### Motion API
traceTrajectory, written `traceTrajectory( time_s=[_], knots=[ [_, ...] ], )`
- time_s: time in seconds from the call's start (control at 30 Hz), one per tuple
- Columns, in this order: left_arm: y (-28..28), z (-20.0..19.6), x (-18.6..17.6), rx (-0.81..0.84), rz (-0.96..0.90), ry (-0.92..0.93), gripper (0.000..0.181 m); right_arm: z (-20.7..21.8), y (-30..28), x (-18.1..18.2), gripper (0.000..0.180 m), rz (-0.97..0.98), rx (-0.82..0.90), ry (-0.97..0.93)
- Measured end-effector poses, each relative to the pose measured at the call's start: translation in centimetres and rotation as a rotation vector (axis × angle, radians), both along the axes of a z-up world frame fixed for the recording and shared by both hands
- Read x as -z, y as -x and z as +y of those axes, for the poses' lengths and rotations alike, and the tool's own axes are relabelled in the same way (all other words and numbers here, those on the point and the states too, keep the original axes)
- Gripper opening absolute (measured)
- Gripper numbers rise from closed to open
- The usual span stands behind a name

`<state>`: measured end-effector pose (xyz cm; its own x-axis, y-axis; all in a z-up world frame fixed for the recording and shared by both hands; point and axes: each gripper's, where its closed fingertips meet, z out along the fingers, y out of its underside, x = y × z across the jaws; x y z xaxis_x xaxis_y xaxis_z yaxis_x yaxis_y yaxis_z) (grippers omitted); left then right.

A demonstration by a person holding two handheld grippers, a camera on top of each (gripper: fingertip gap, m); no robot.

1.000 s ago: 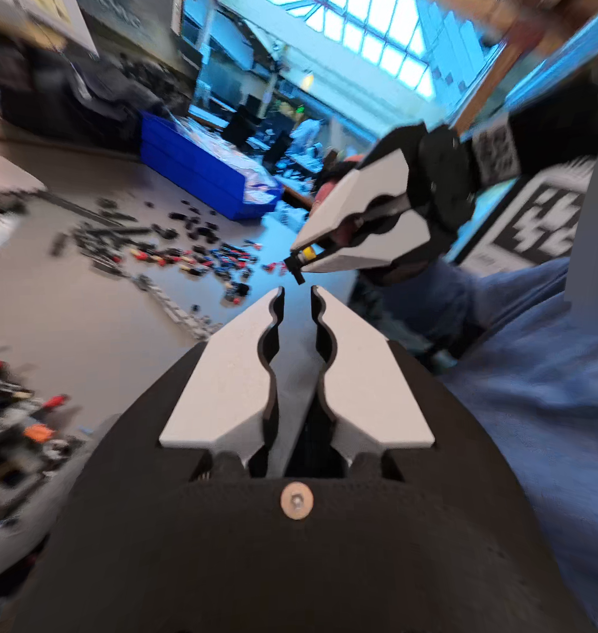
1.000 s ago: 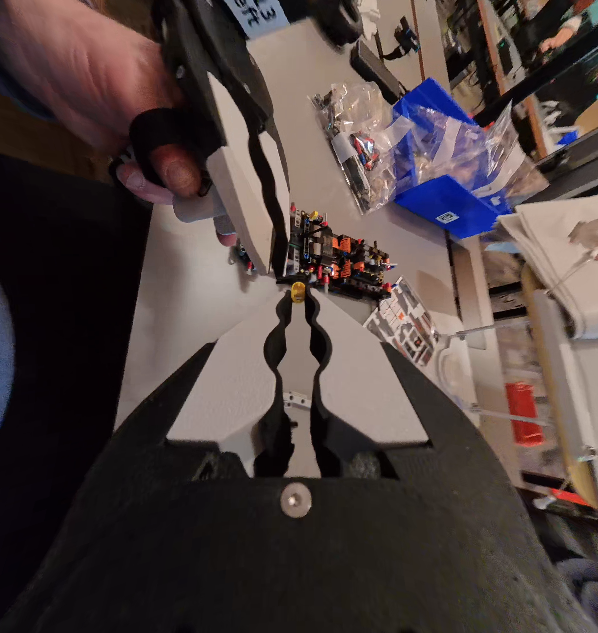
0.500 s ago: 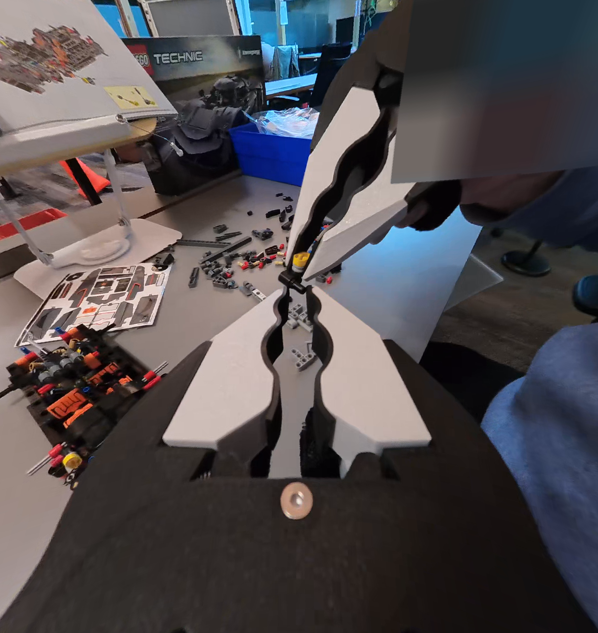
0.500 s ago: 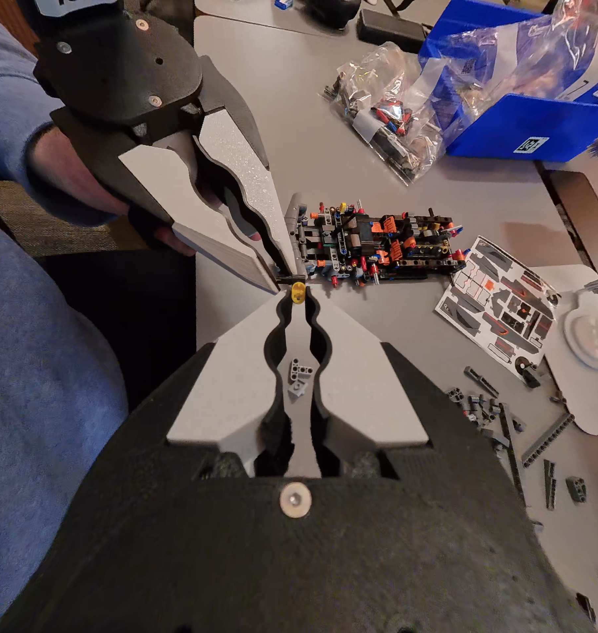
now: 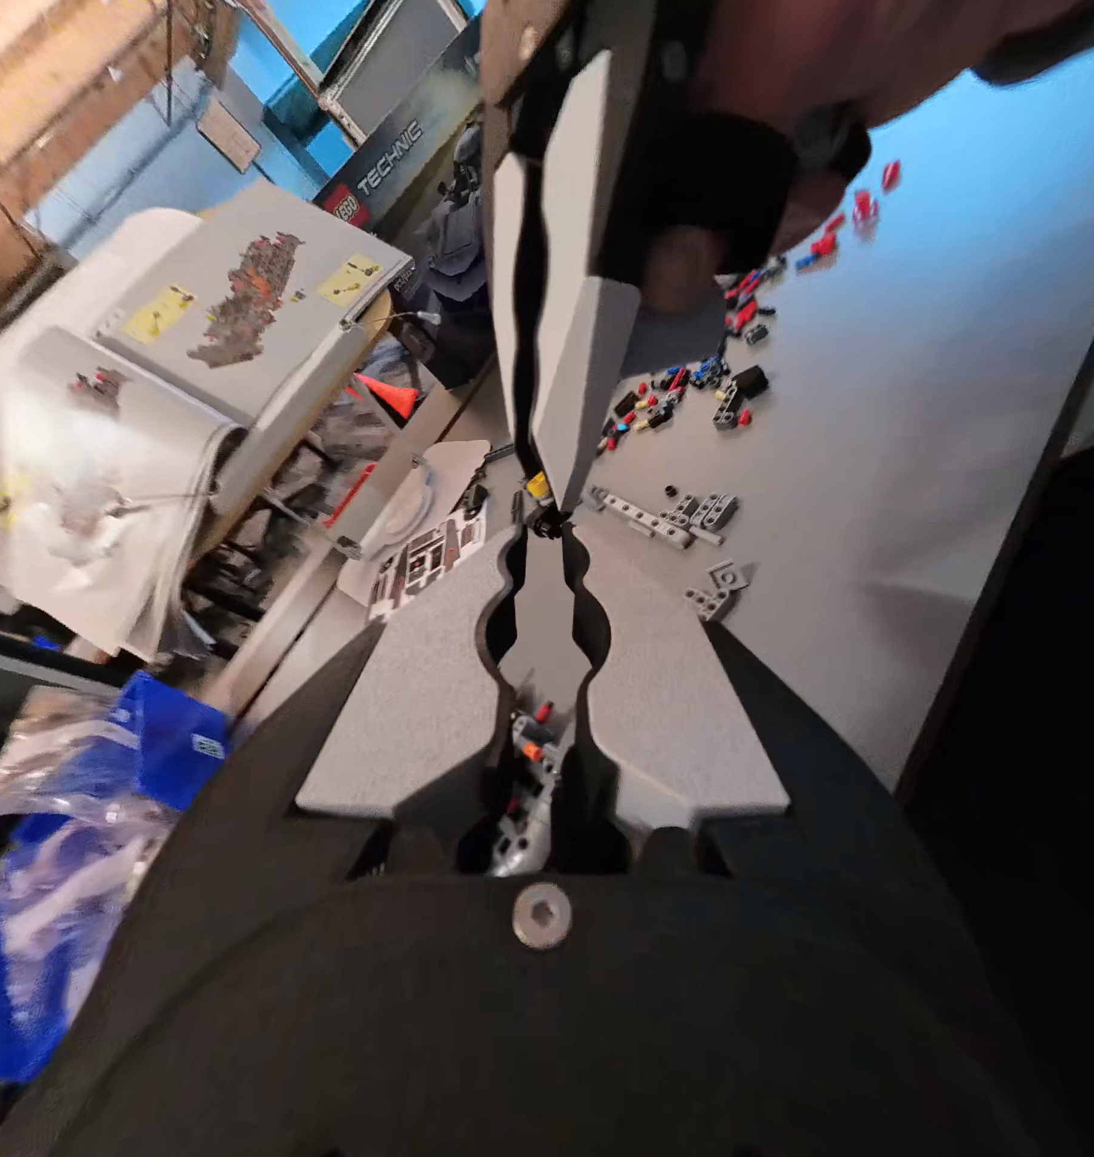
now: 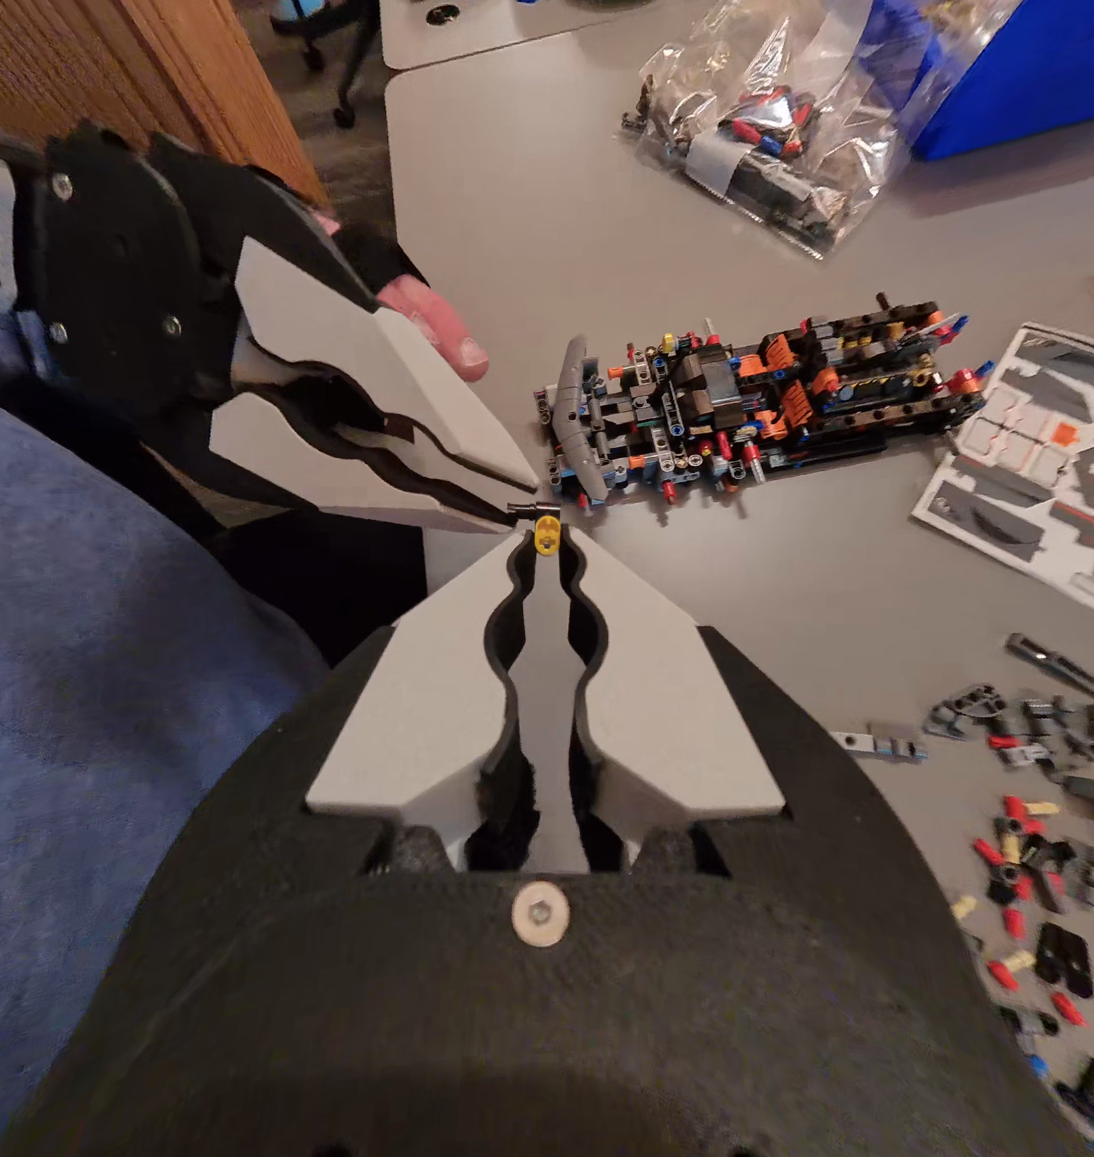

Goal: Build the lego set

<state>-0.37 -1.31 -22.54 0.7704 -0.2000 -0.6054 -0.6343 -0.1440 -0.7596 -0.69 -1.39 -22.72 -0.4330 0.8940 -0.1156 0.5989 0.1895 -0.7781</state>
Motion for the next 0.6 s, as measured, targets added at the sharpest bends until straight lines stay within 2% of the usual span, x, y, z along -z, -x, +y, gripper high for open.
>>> traceTrajectory(
  time_s=[0.17,0.33,0.47,0.6],
  knots=[
    [-0.2,0.0,0.7,0.006,0.195,0.006,0.005,-0.2,-0.2,0.7,0.004,-0.088,-0.033,0.107],
    [0.0,-0.2,0.8,-0.003,0.235,0.016,0.002,-0.3,-0.1,0.9,0.004,-0.113,-0.049,0.167],
    [0.2,-0.3,0.6,0.013,0.125,0.028,0.003,-0.4,0.1,0.6,0.006,-0.088,-0.055,0.165],
    [0.6,-0.3,0.1,0.033,-0.055,0.045,0.003,0.0,0.6,-0.1,0.018,-0.021,-0.041,0.155]
  ],
)
